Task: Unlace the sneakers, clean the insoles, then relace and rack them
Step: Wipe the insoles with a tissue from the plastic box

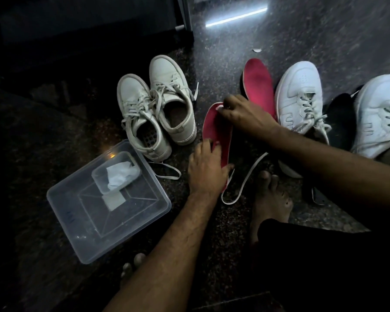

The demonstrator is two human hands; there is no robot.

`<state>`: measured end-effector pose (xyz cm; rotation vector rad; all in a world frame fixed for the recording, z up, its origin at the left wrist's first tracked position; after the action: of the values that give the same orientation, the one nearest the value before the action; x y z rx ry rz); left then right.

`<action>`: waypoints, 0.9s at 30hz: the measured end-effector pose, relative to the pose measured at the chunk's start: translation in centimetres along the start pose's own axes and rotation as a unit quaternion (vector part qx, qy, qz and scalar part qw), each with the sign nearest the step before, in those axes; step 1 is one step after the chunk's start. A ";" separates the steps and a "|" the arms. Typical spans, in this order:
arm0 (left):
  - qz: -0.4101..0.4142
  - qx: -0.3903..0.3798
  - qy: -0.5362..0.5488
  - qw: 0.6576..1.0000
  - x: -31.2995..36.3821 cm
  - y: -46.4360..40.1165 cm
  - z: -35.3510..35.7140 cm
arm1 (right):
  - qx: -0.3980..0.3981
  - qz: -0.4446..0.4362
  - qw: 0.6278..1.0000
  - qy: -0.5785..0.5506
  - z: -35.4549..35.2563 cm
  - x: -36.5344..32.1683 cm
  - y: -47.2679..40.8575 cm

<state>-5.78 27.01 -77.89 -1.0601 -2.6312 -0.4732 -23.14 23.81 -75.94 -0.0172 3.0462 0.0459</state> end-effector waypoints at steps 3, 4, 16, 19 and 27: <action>-0.016 -0.003 0.013 1.000 0.4 0.5 0.3 | -0.024 -0.155 0.988 -0.004 -0.4 -2.4 0.5; -0.016 -0.004 0.016 1.000 0.3 0.7 0.4 | -0.045 -0.202 0.978 -0.001 -0.2 -3.1 0.9; -0.006 0.015 0.013 1.000 0.2 0.6 0.0 | -0.019 -0.176 0.984 -0.018 -0.5 -0.7 1.2; -0.010 0.024 -0.007 1.000 0.5 0.7 0.0 | -0.053 -0.194 0.979 0.015 0.8 -1.8 2.9; -0.066 0.032 -0.033 0.997 1.3 -0.3 -0.6 | 0.034 0.155 0.986 -0.056 -1.6 3.1 0.6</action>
<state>-6.84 27.38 -76.93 -0.9021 -2.7658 -0.3855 -26.39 24.37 -74.61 0.4470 2.9050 -0.0327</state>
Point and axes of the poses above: each hand's wrist, its own y-axis away from the middle knuckle, its own z-axis out of the palm, x = y × z, the point moved 2 cm from there along -y, towards the middle knuckle, and after that the axes turned 10 degrees about z, right-handed, at the moved point
